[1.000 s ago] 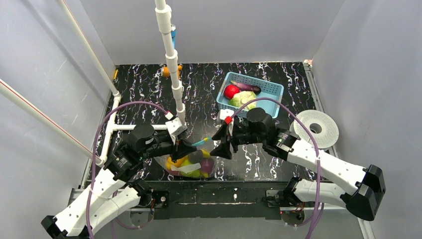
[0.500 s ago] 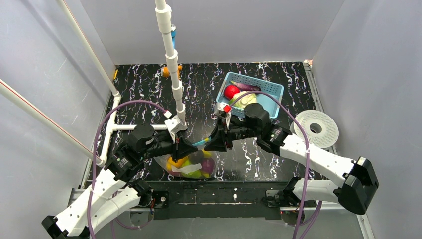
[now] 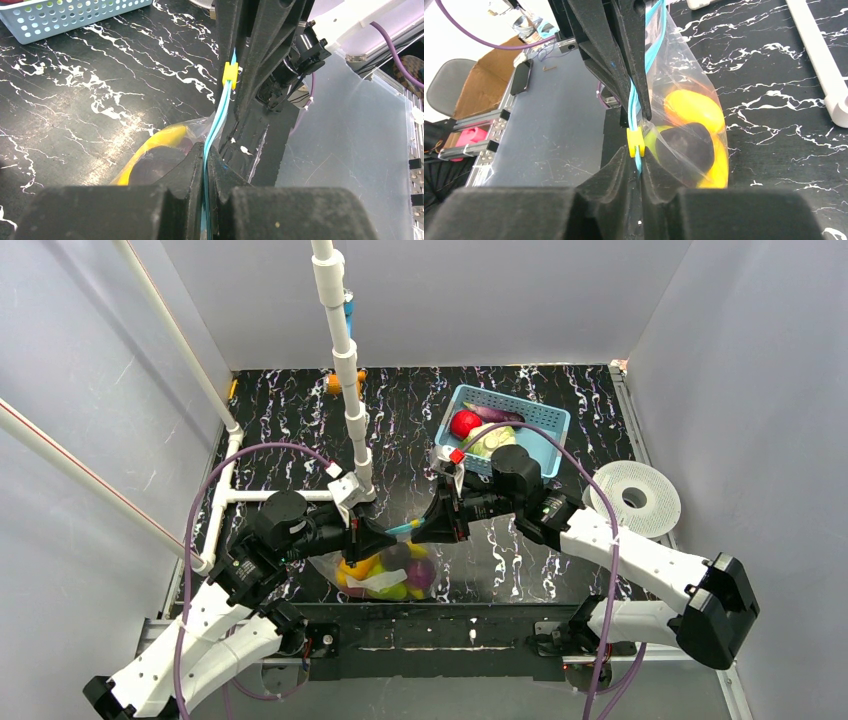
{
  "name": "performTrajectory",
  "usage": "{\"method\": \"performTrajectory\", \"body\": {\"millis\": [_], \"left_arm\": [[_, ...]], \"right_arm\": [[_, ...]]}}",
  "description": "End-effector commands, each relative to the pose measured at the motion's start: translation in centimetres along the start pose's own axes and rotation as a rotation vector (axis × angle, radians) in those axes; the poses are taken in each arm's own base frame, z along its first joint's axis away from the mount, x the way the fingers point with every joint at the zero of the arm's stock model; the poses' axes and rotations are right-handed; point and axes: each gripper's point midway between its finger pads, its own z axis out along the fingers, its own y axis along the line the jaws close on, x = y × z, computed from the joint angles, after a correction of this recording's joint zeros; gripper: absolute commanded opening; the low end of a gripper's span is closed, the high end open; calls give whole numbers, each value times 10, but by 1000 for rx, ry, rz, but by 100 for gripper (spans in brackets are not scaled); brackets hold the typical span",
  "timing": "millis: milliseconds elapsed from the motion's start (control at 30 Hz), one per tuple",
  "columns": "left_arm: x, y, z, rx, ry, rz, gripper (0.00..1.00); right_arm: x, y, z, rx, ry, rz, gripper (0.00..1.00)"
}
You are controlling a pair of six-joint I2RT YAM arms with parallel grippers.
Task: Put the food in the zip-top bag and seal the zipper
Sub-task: Zip the zipper food storage bag at the center of the board.
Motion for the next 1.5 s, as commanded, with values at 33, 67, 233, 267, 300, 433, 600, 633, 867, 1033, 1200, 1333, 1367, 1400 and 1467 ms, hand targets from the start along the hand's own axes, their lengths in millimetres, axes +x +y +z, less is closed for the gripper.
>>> {"method": "performTrajectory", "body": {"millis": [33, 67, 233, 267, 300, 433, 600, 633, 867, 1033, 1200, 1333, 1367, 1400, 1467], "left_arm": [[-9, -7, -1, 34, -34, 8, 0], [-9, -7, 0, 33, -31, 1, 0], [-13, -9, 2, 28, 0, -70, 53], [-15, -12, 3, 42, 8, -79, 56], [-17, -13, 6, 51, 20, -100, 56], [-32, -15, 18, 79, 21, -140, 52], [-43, -21, 32, 148, 9, -158, 39], [-43, -22, 32, 154, 9, -160, 37], [-44, -26, 30, 181, -21, -144, 25], [-41, -27, 27, 184, -25, -135, 15], [-35, -27, 26, 180, -2, -138, 13], [-32, -28, 24, 181, 6, -133, 7], [-32, -28, 23, 184, 6, -131, 5], [-32, -29, 22, 187, 8, -129, 3], [-30, -29, 20, 182, 14, -121, 0]], "right_arm": [[-7, 6, 2, -62, -12, -15, 10], [-7, 7, 3, -72, -9, -13, 1], [-9, 6, 6, -79, 5, 10, 1], [-9, 6, 6, -80, 6, 10, 1], [-9, 7, 6, -82, 7, 9, 1], [-11, 8, 5, -84, 12, 5, 1], [-14, 9, 4, -79, 13, 7, 1], [-15, 9, 4, -75, 12, 7, 1], [-13, 8, 4, -70, 15, 11, 1], [-15, 9, 4, -71, 13, 5, 1], [-17, 9, 3, -67, 7, -4, 1], [-17, 8, 2, -52, 0, -7, 1], [-17, 8, 2, -51, -5, -9, 1], [-17, 7, 2, -47, -11, -10, 1], [-19, 5, 2, -29, -29, -12, 1]]}}
